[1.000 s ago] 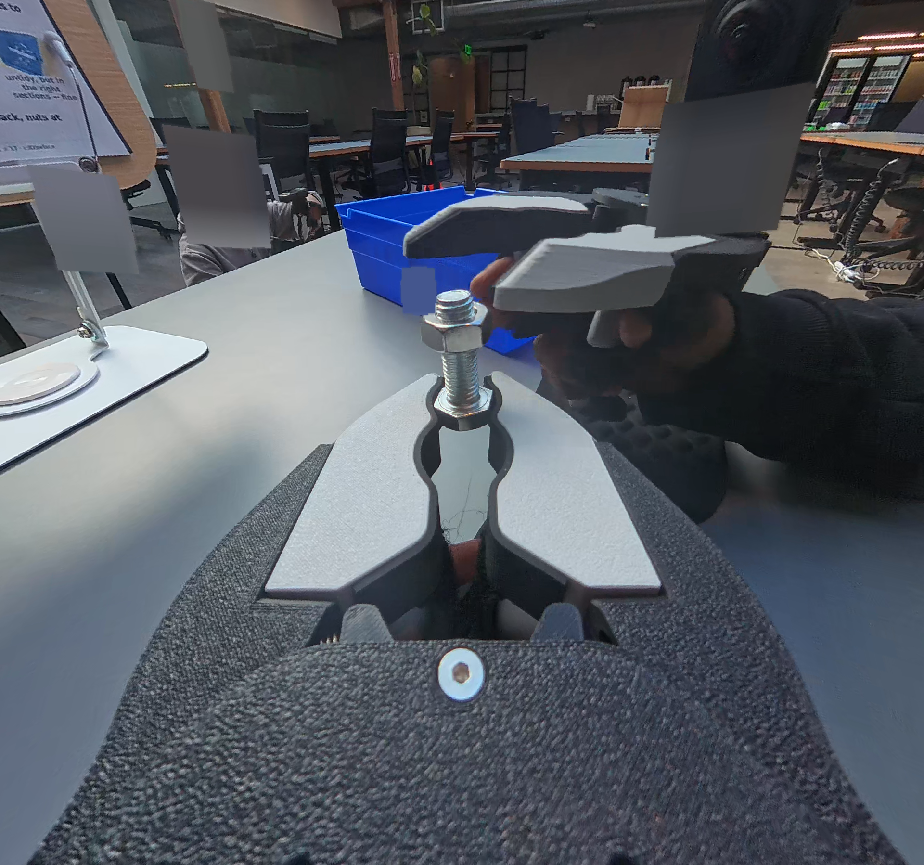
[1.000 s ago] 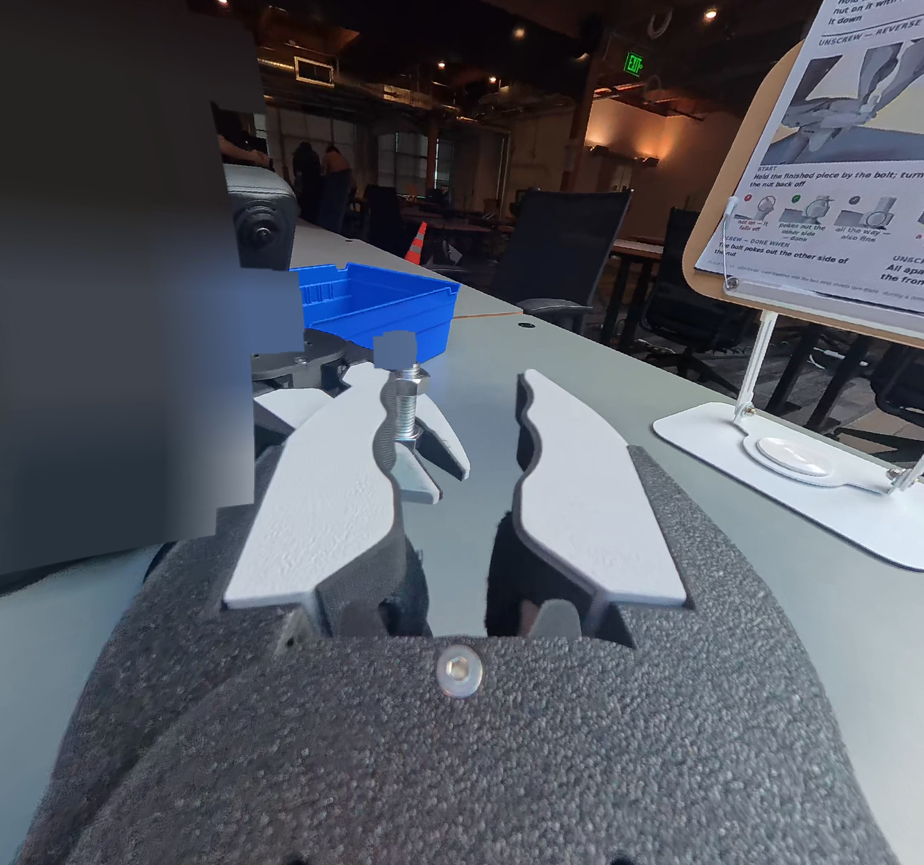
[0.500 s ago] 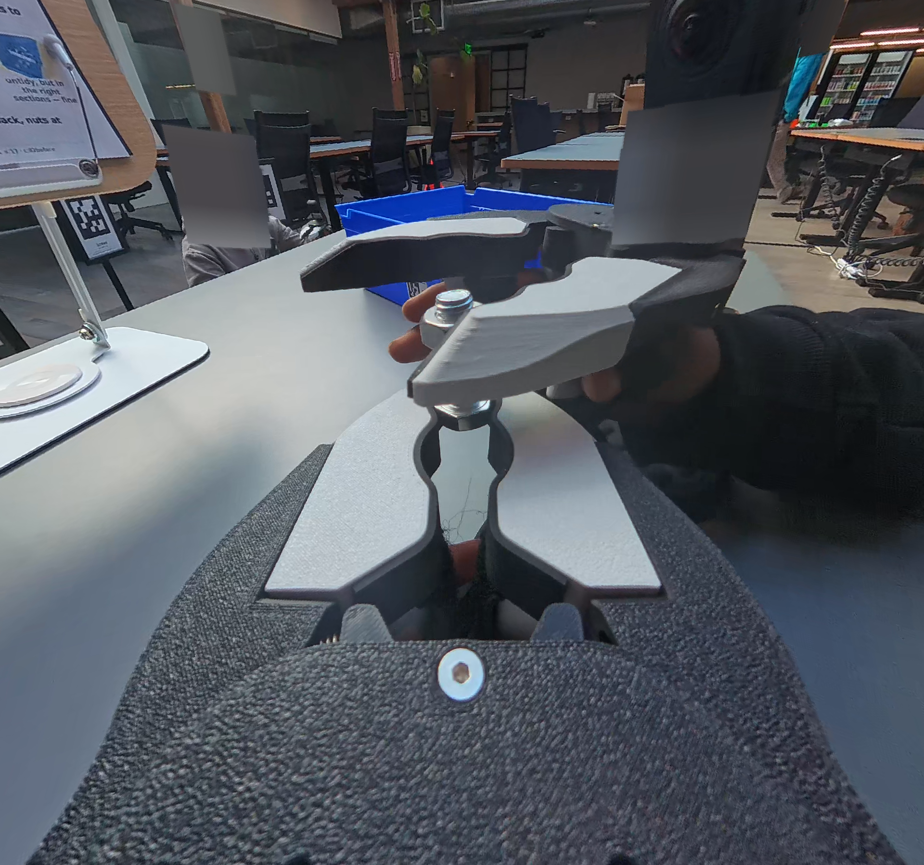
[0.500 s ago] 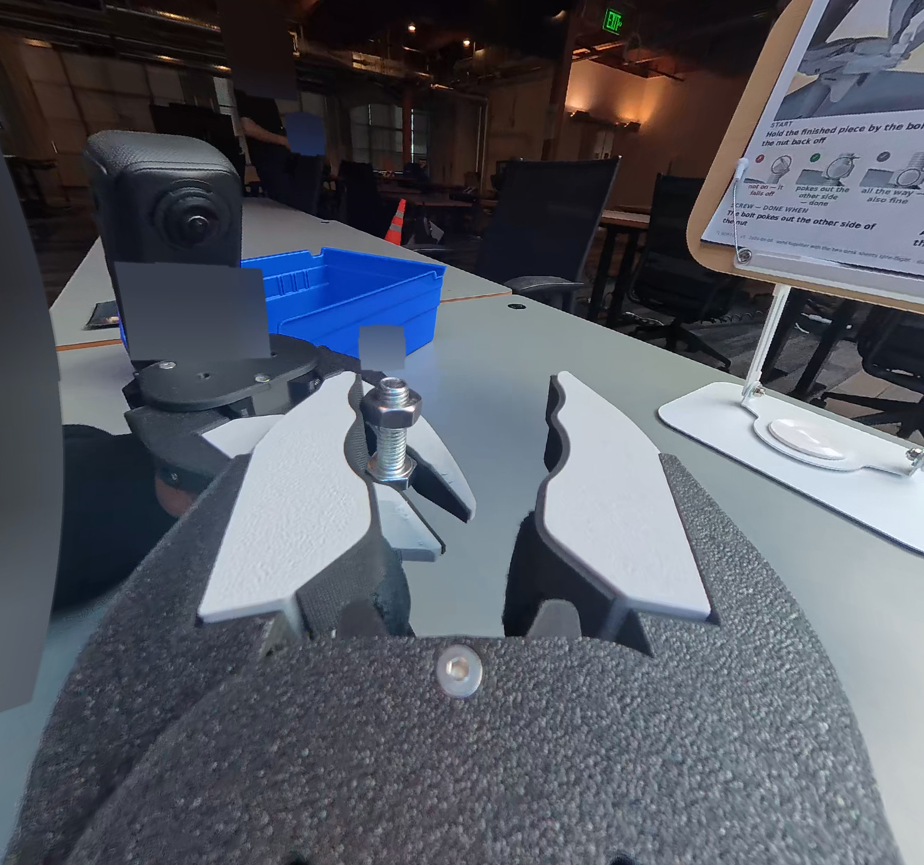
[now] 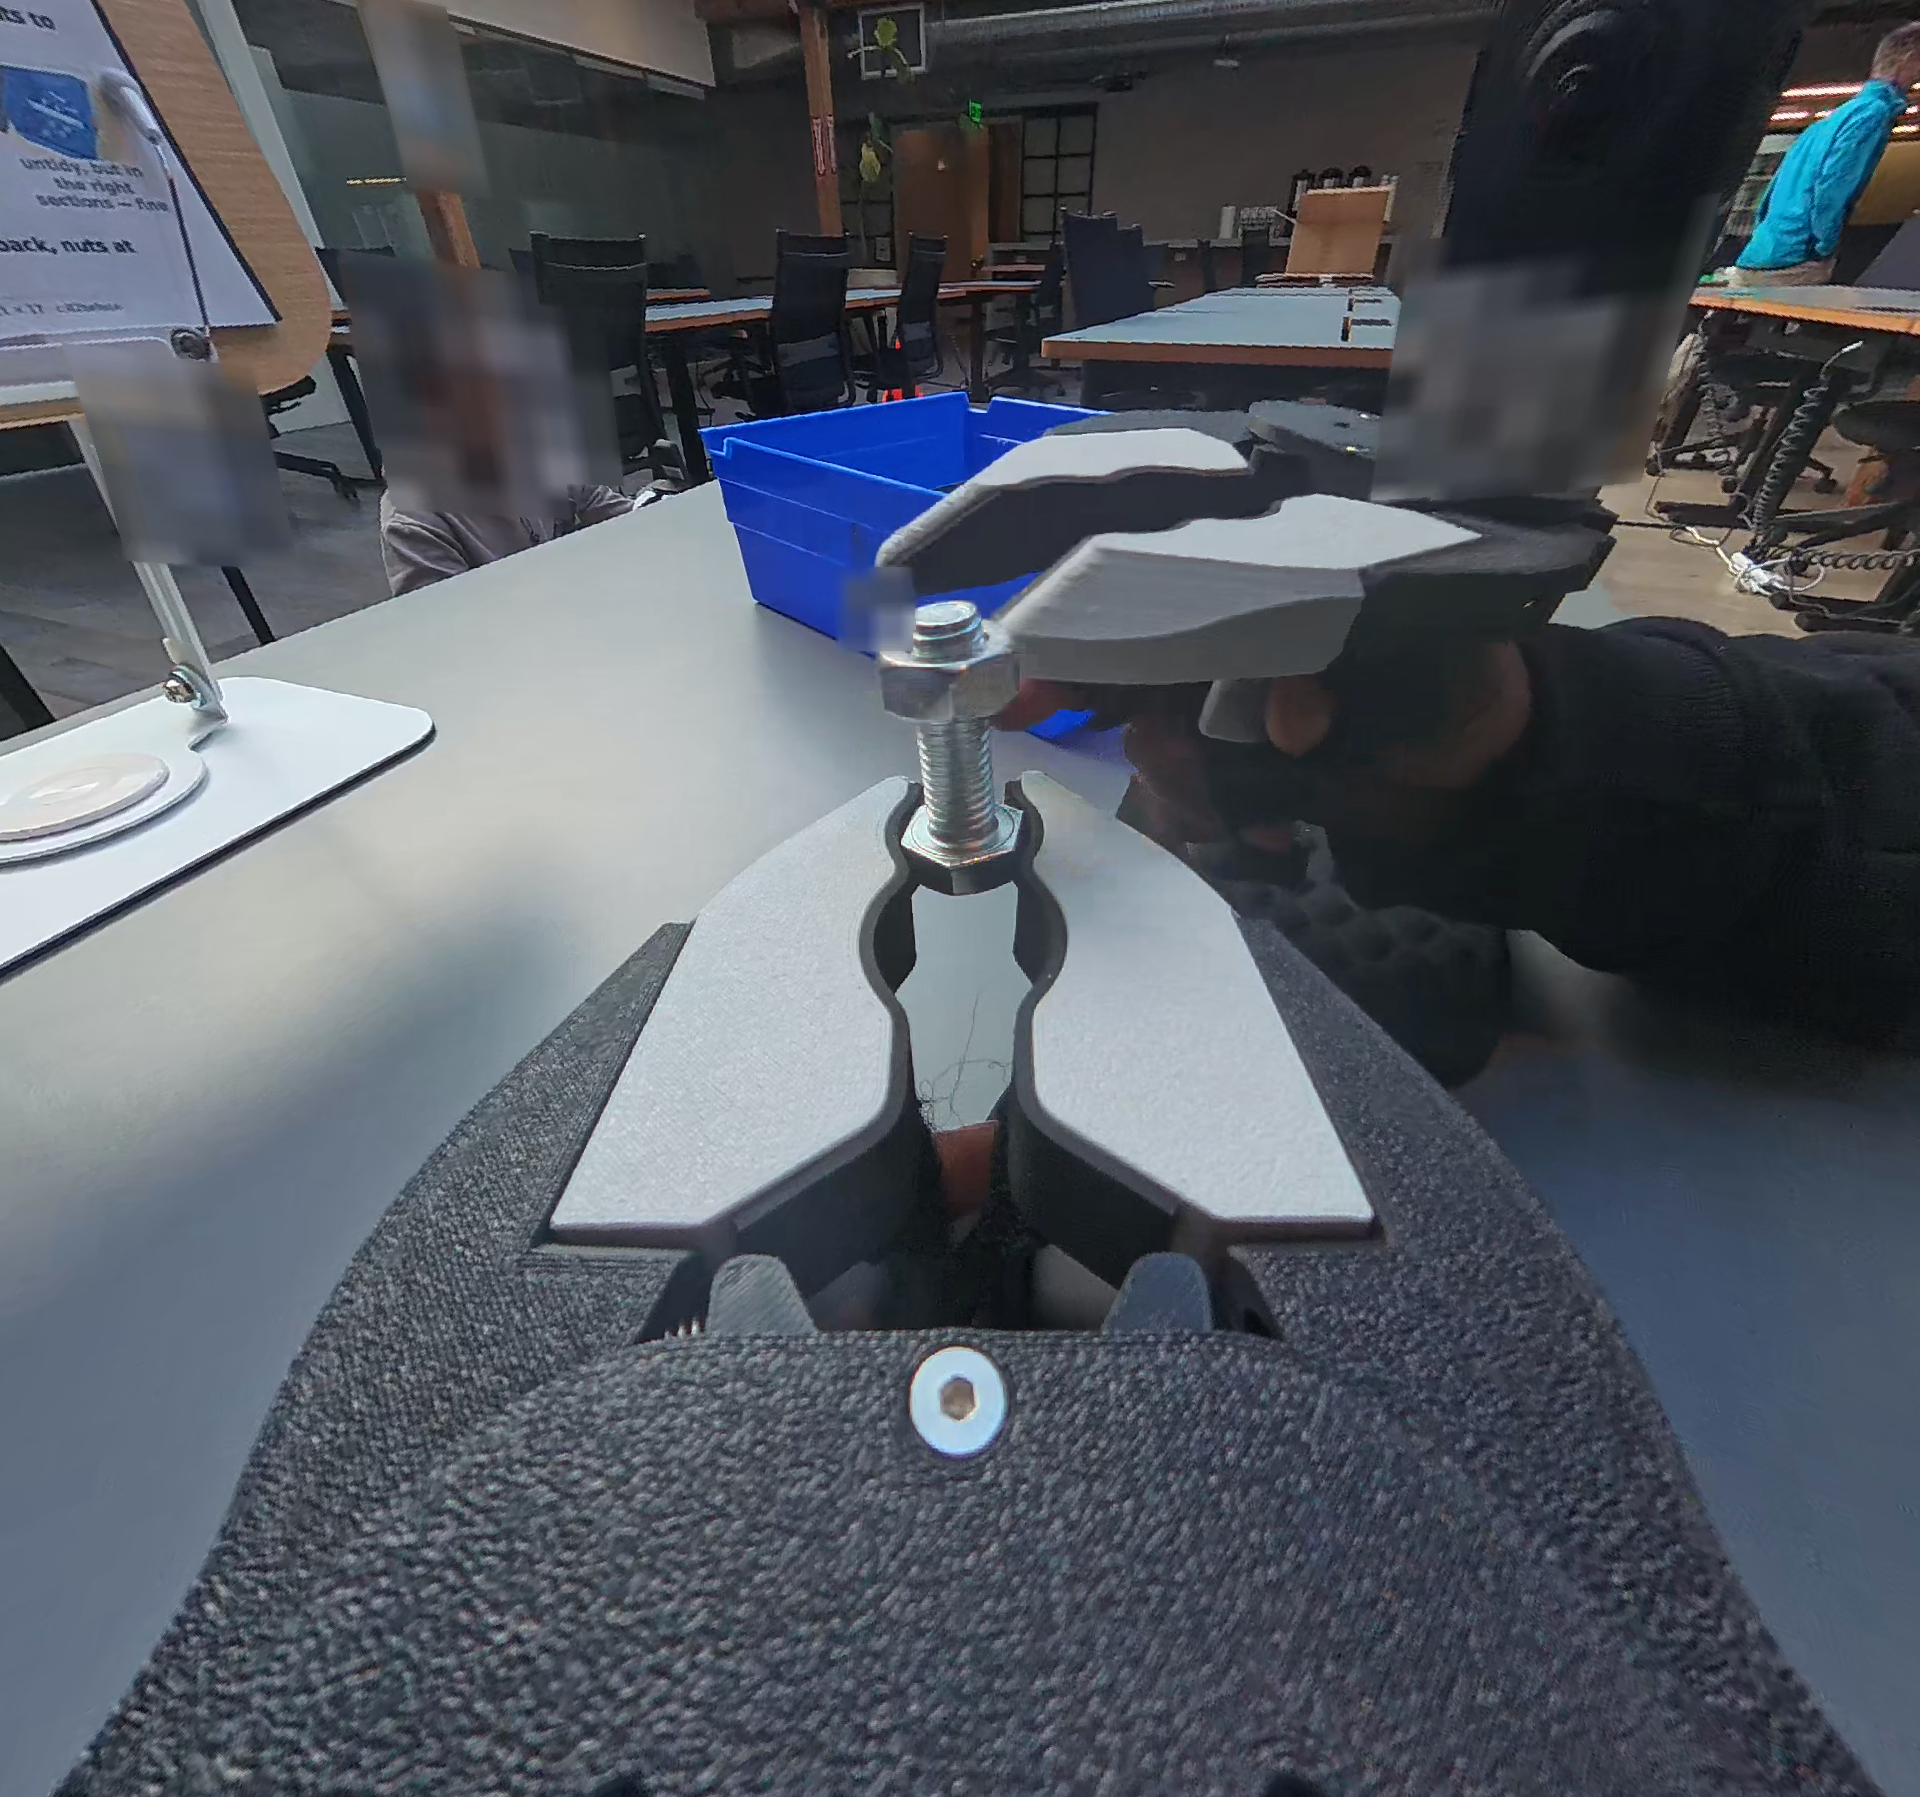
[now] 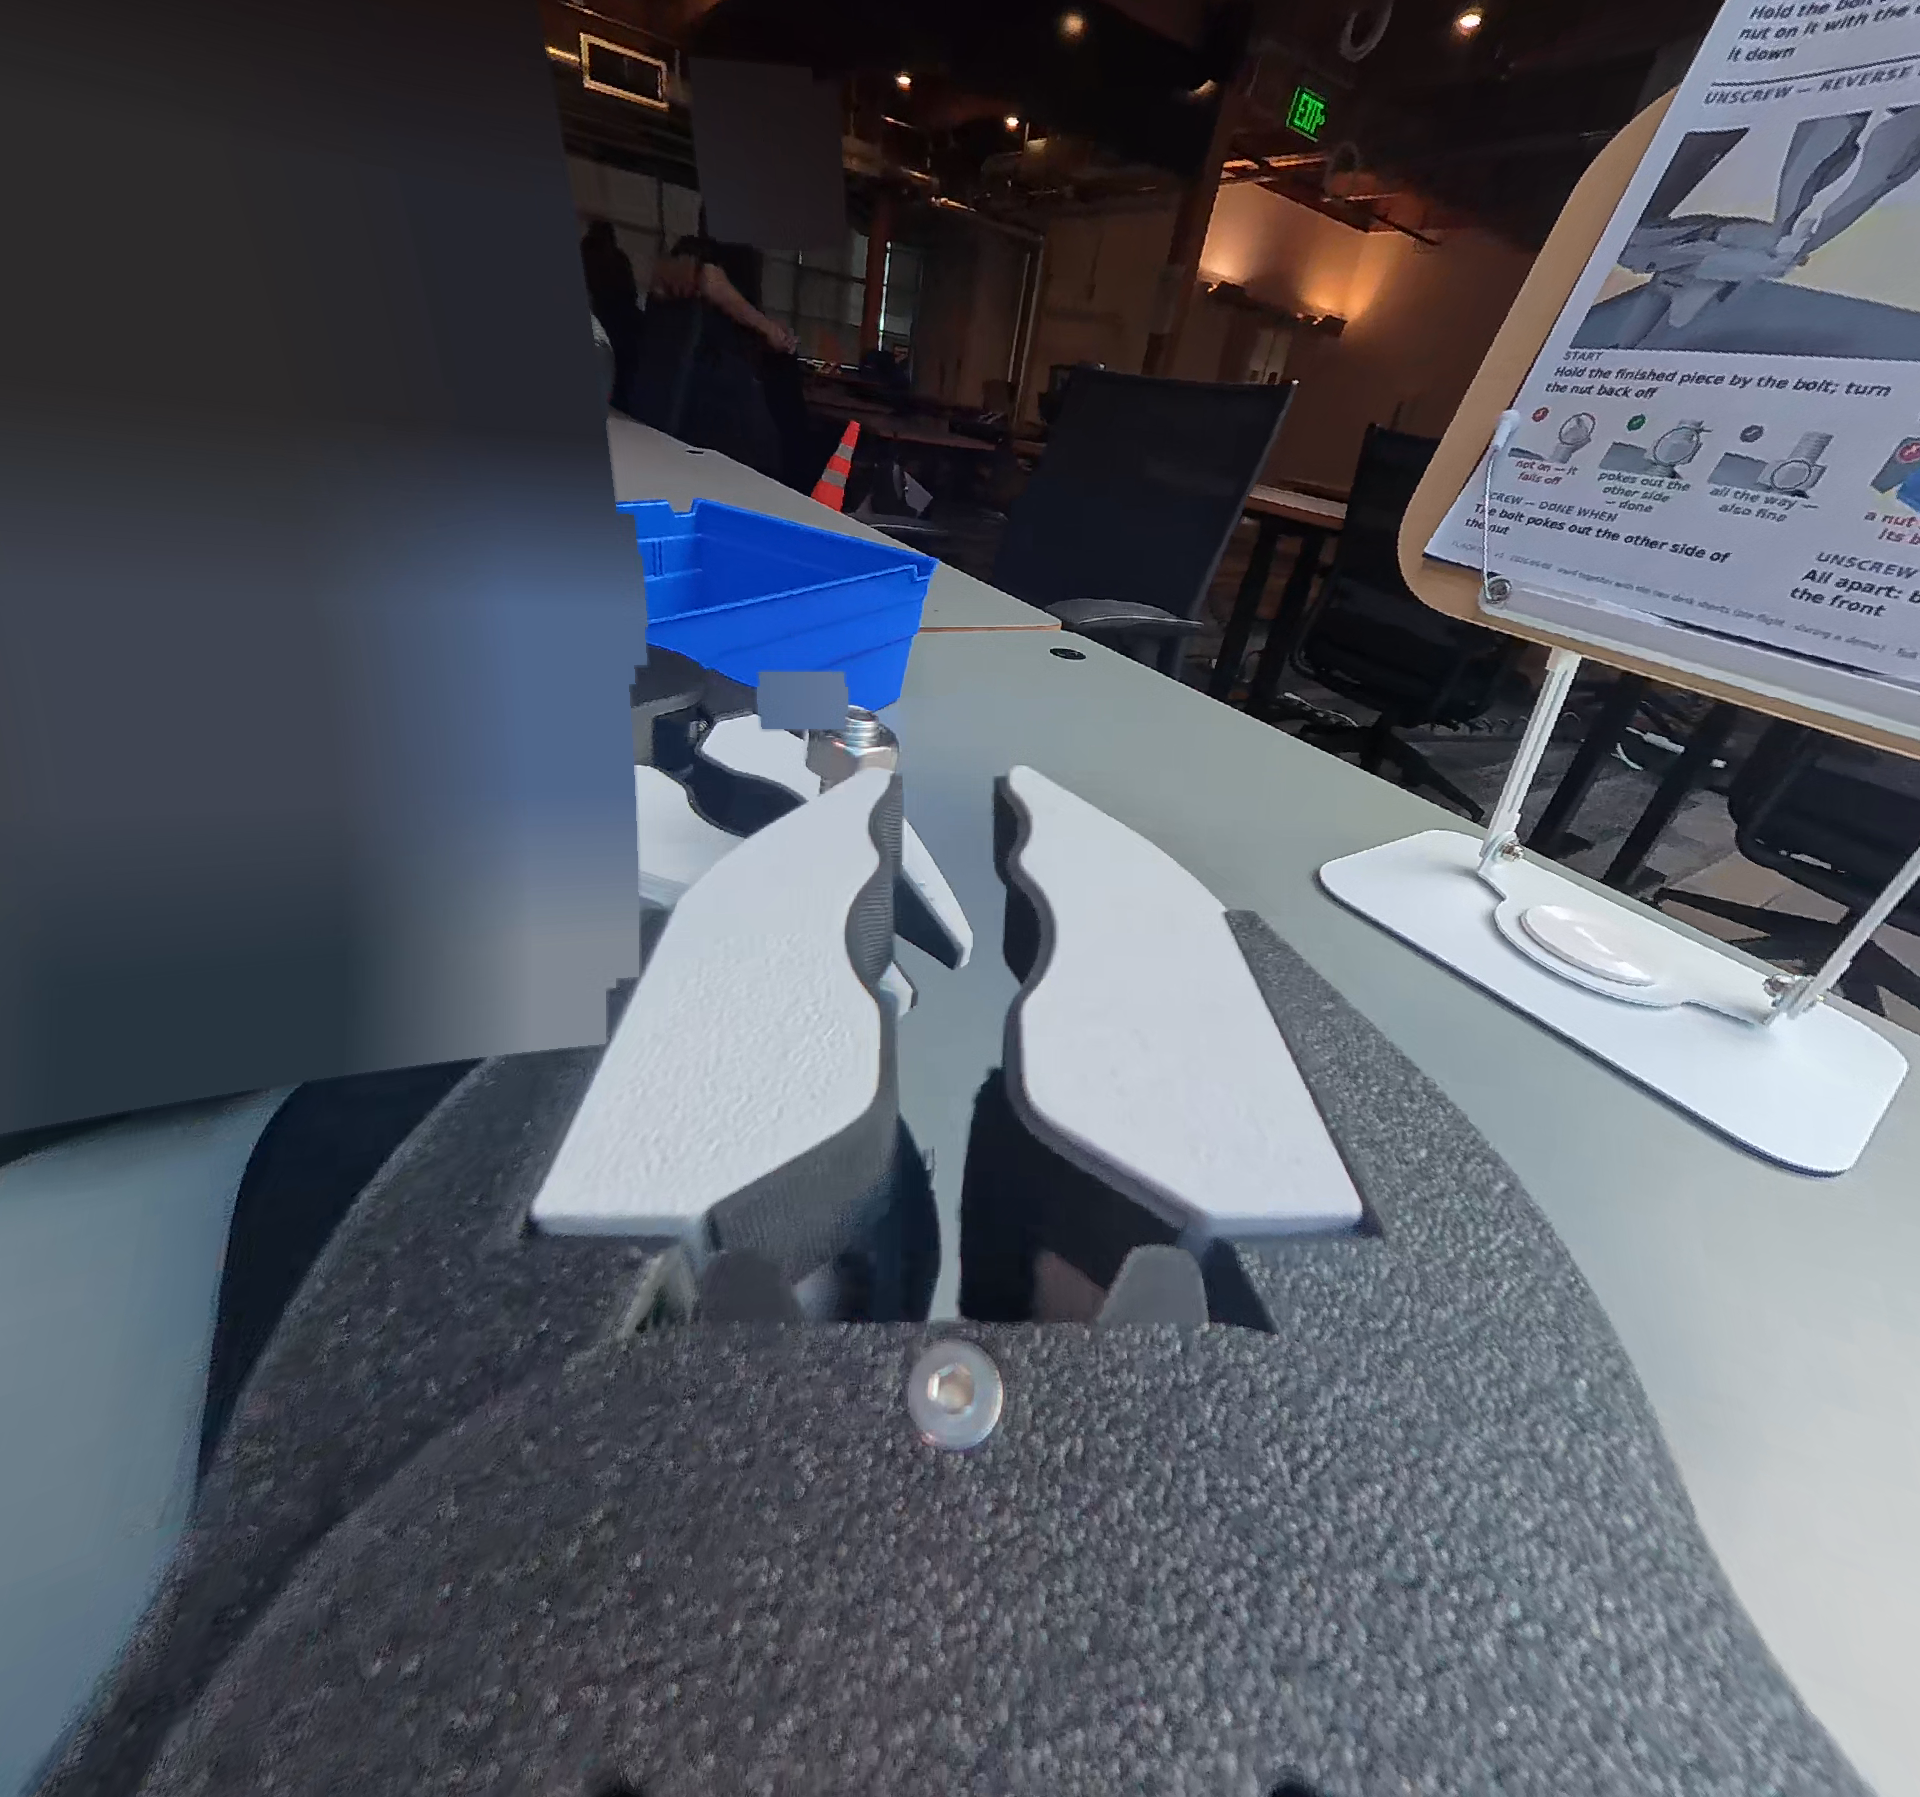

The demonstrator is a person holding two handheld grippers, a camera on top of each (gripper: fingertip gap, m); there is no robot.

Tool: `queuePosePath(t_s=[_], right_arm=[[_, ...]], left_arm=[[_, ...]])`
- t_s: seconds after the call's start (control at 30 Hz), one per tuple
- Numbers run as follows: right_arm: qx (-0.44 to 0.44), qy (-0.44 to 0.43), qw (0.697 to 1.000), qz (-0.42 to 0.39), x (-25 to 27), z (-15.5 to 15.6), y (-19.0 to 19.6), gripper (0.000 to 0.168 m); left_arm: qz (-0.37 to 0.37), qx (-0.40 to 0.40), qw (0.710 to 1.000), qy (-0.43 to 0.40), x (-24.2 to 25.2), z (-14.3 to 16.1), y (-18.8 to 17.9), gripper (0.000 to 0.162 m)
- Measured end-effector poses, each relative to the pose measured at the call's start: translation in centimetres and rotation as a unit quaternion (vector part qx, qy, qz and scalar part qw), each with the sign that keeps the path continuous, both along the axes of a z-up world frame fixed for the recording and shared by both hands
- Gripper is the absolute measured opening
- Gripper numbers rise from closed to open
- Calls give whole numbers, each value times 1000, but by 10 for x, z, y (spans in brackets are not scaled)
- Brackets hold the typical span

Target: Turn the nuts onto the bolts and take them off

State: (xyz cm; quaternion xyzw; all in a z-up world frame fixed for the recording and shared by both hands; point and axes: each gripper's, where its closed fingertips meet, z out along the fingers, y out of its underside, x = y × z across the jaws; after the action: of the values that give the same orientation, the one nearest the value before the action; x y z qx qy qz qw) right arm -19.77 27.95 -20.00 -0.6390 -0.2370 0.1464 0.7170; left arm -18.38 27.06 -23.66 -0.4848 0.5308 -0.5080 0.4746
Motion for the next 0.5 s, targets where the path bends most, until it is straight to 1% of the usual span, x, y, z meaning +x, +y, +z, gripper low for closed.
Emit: queuePosePath(t_s=[0.07, 0.13, 0.17, 0.23, 0.33, 0.4, 0.5], right_arm=[[7, -1, 1000, -5, 4, 2, -1, 8], [7, 2, 1000, -5, 7, 3, -3, 8], [9, 7, 1000, -2, 7, 5, -3, 11], [8, 23, 1000, 7, 5, 7, -3, 32], [-8, 35, 999, 19, -2, 5, 1, 57], [-17, 39, 999, 19, -7, 4, 7, 67], [-21, 41, 999, 15, -13, 4, 15, 75]], left_arm=[[1, 1, 1000, 1, 0, 0, 0, 14], [1, 3, 1000, 2, 0, -1, 0, 14], [0, 3, 1000, 2, 0, -1, 0, 14], [1, 3, 1000, 2, 0, -1, 0, 14], [1, 3, 1000, 2, 0, -1, 0, 14], [1, 3, 1000, 2, 0, -1, 0, 14], [1, 4, 1000, 2, 0, -1, -1, 14]])
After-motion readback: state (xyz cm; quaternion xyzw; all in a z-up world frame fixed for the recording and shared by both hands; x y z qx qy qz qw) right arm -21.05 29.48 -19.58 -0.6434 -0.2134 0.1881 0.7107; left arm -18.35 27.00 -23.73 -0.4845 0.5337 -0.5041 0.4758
